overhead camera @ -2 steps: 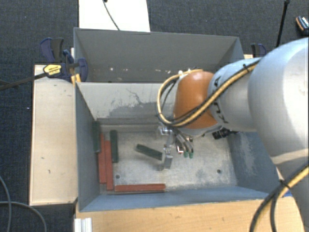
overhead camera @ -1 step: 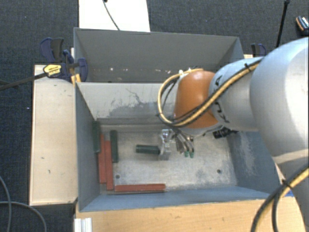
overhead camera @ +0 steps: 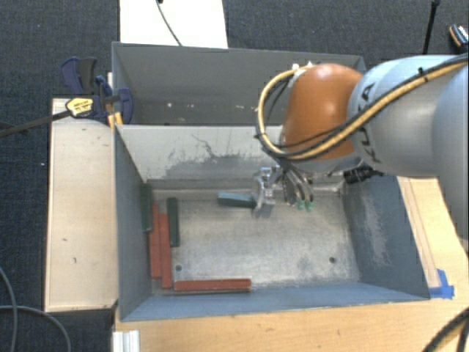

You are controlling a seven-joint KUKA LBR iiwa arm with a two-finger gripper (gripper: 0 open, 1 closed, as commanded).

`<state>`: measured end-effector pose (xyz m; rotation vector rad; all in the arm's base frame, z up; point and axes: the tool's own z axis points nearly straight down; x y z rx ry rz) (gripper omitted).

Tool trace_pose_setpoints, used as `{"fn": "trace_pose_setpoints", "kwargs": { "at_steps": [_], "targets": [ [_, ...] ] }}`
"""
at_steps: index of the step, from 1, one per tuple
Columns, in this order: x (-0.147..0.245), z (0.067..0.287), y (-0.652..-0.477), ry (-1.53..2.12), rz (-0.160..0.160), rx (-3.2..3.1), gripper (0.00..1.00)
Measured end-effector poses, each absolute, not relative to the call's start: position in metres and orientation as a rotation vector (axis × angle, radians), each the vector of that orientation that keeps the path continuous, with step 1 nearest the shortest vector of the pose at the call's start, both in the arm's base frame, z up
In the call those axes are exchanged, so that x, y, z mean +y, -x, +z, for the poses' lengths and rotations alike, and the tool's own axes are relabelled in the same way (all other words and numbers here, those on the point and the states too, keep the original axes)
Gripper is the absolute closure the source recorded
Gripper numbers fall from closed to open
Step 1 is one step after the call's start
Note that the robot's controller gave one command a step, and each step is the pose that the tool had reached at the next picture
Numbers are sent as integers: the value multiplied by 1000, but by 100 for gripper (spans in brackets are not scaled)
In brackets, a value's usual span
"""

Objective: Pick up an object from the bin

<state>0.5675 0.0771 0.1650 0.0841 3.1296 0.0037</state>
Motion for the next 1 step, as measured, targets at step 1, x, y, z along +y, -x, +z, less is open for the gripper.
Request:
{"fn": "trace_pose_setpoints", "kwargs": {
  "at_steps": [1],
  "targets": [
    [78, 254, -542, -57, 3, 3131, 100]
  ]
}}
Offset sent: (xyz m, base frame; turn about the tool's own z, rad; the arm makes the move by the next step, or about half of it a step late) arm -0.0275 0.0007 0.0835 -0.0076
